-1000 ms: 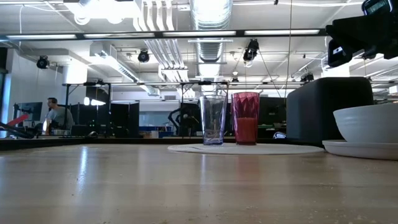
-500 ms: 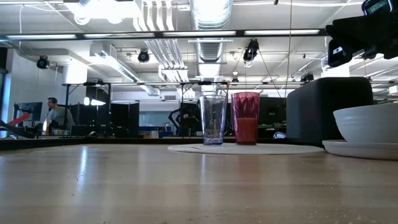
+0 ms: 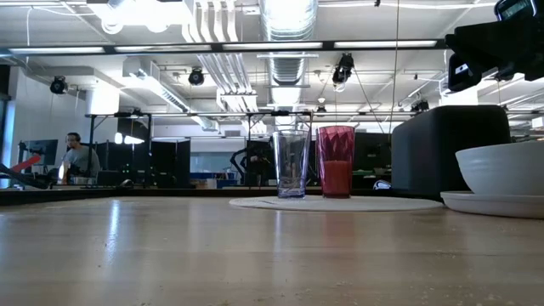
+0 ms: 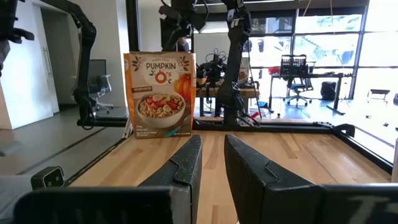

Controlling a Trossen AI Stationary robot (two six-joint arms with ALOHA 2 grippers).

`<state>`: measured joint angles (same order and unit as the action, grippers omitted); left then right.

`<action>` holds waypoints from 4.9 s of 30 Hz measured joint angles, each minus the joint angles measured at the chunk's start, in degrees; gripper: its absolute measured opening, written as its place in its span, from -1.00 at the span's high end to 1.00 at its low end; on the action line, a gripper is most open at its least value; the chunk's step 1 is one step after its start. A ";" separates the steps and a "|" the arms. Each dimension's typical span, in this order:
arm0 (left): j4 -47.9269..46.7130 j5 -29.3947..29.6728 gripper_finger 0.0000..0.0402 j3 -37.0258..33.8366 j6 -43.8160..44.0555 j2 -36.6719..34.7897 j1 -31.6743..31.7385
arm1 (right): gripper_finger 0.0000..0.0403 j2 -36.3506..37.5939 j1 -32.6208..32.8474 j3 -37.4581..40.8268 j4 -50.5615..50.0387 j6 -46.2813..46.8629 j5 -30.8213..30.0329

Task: Arrange a breakfast setting
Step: Move the orange cereal box to the top left of the table

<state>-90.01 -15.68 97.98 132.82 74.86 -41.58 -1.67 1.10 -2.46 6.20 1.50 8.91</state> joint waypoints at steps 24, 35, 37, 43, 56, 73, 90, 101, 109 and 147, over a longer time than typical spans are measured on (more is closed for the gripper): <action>-0.01 -1.40 -0.12 -16.76 -3.55 0.03 -2.76 | 0.71 0.00 0.00 0.00 0.00 0.00 0.00; 0.20 -0.02 0.68 -16.43 -6.07 0.30 -2.76 | 0.71 0.02 -0.02 0.00 0.01 0.00 0.00; 0.39 1.14 0.76 -16.42 -6.81 0.39 -2.76 | 0.71 0.00 -0.02 0.00 0.02 0.00 0.02; 0.00 1.66 0.82 -16.42 -8.92 0.69 -2.76 | 0.71 0.00 -0.01 0.00 0.00 0.00 0.01; 0.02 2.03 1.00 -16.42 -9.78 0.64 -2.75 | 0.71 0.00 -0.01 0.00 0.01 0.00 0.00; -0.03 10.19 1.00 -16.42 -23.68 -4.98 8.80 | 0.71 0.01 0.00 0.00 0.01 0.00 0.01; 0.00 11.50 1.00 -16.87 -58.37 -6.52 43.38 | 0.71 0.00 -0.01 0.00 0.00 0.00 0.01; -0.03 17.78 1.00 -17.06 -74.37 -3.86 65.14 | 0.71 0.02 -0.01 0.00 0.00 0.00 0.02; 0.00 23.83 1.00 -10.50 -85.32 3.21 72.67 | 0.71 0.01 -0.01 0.00 0.01 0.00 0.01; -0.03 28.04 1.00 -0.14 -81.19 2.54 66.30 | 0.71 0.00 0.00 0.00 0.02 0.00 0.00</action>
<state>-90.04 12.36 97.84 51.63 77.40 24.72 -1.67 1.10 -2.46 6.21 1.50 8.91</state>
